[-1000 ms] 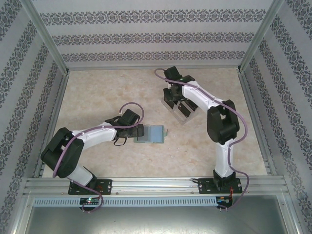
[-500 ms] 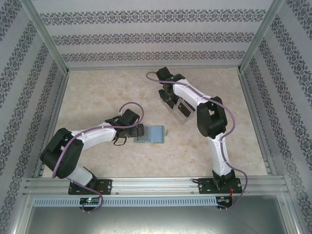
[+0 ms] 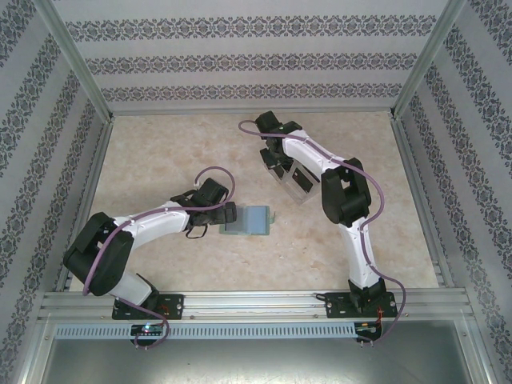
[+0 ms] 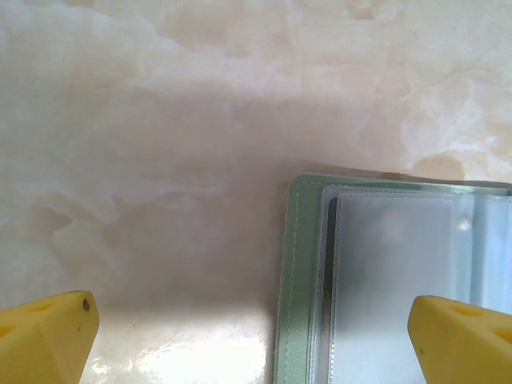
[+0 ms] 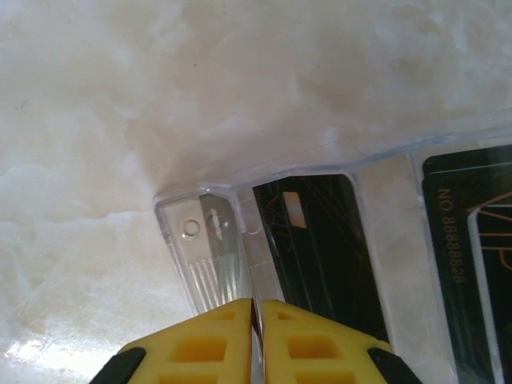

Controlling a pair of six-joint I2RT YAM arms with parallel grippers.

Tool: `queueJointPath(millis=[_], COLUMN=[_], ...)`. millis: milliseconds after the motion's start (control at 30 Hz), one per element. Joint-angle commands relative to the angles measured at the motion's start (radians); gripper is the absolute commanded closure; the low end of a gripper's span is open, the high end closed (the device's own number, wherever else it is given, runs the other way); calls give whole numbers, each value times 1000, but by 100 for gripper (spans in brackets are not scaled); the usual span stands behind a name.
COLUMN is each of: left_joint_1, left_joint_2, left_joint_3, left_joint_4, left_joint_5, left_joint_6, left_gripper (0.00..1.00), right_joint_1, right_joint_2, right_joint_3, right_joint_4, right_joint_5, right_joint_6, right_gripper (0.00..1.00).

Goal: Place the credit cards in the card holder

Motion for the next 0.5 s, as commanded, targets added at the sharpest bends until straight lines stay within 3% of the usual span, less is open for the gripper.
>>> queueJointPath(millis=[0,100,200,467], left_joint_1=[-2,-2,-2,-3], left_joint_2=[-27,-31,-36,-33], left_joint_3=[-13,-14,-15,-8], left_joint_4=[-24,-24,-25,-24], left_joint_5=[-11,-12,-14,-10], left_joint_6=[-12,-14,-13,-15], left_gripper=[0,0,0,0], right_joint_1=[-1,-4,-5,-5], right_joint_2=[9,13,13,-54], right_joint_3=[34,34,33,66], right_joint_4=[-32,-35,-41,-44], right_joint_5=[-40,-50,-59,-101], right_joint_6=[-6,-8,-8,11], right_gripper=[88,89,100,100])
